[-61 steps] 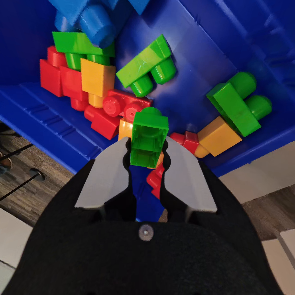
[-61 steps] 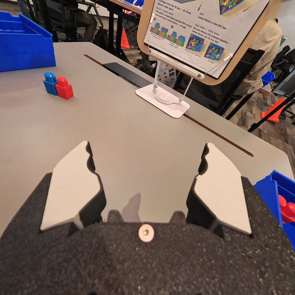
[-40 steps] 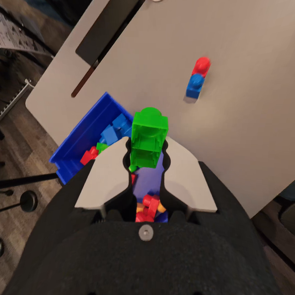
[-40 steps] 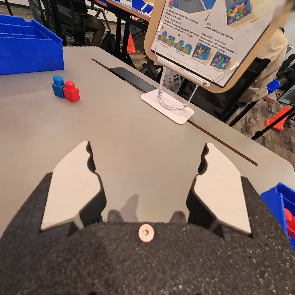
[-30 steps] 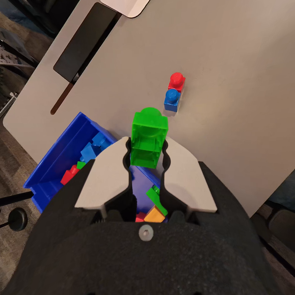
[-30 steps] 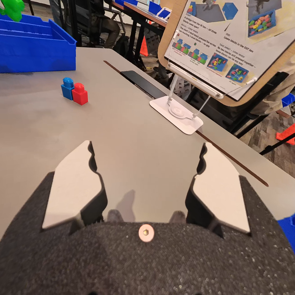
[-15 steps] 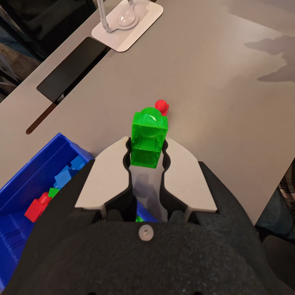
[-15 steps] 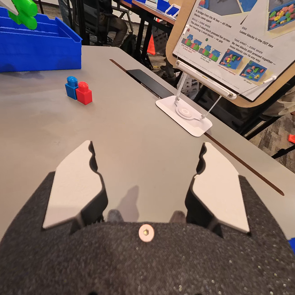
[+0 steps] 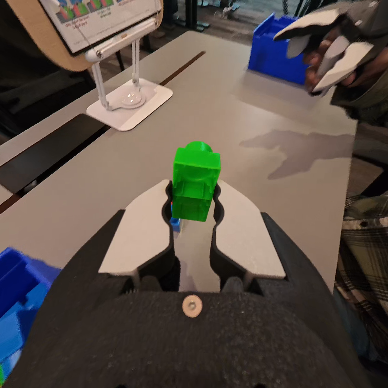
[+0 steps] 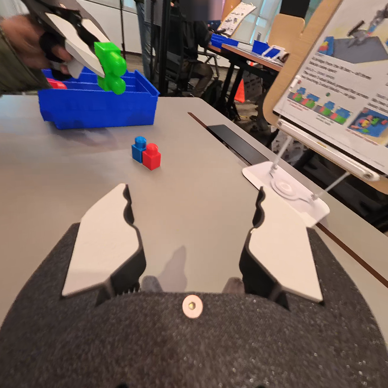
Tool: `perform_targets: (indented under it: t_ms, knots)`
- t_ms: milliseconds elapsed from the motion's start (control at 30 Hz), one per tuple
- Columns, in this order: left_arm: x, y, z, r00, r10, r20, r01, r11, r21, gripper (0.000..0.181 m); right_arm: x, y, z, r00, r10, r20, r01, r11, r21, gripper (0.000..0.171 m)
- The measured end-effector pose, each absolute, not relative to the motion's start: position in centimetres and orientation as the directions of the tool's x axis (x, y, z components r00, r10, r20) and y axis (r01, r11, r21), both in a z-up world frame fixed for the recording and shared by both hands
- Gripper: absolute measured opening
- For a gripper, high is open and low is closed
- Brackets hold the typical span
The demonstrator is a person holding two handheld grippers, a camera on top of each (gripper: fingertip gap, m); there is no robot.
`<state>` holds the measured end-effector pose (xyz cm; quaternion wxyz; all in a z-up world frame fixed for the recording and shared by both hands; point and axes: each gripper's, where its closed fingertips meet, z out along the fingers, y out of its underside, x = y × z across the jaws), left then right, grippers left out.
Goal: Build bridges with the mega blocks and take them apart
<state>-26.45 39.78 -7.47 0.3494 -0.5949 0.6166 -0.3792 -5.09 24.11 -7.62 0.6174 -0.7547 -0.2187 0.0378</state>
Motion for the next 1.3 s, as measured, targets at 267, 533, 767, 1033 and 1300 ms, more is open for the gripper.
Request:
perform_targets:
  t_ms: [267, 533, 767, 1033, 1300]
  knots:
    - [-22.2, 36.1, -6.7, -0.195, -0.978, 0.070, -0.337, 0.000, -0.942, 0.037, -9.0, 27.8, -7.1, 0.829, 0.536, 0.161, 0.243, -0.085, -0.966, 0.095]
    - [-19.2, 33.3, -6.4, -0.305, -0.947, 0.105, -0.260, -0.023, -0.965, 0.037, -12.7, 30.4, -7.0, 0.714, 0.694, 0.096, 0.198, -0.068, -0.978, 0.076]
    - [-17.5, 31.7, -5.8, -0.359, -0.927, 0.111, -0.226, -0.029, -0.974, 0.037, -15.0, 31.0, -7.4, 0.617, 0.784, 0.069, 0.199, -0.070, -0.978, 0.059]
    - [-16.3, 30.5, -5.7, -0.405, -0.906, 0.123, -0.200, -0.043, -0.979, 0.037, -16.0, 30.8, -7.5, 0.566, 0.822, 0.055, 0.202, -0.075, -0.976, 0.044]
    - [-16.2, 30.3, -5.4, -0.424, -0.895, 0.139, -0.161, -0.076, -0.984, 0.037, -16.9, 30.7, -7.1, 0.509, 0.861, -0.012, 0.159, -0.107, -0.982, 0.029]
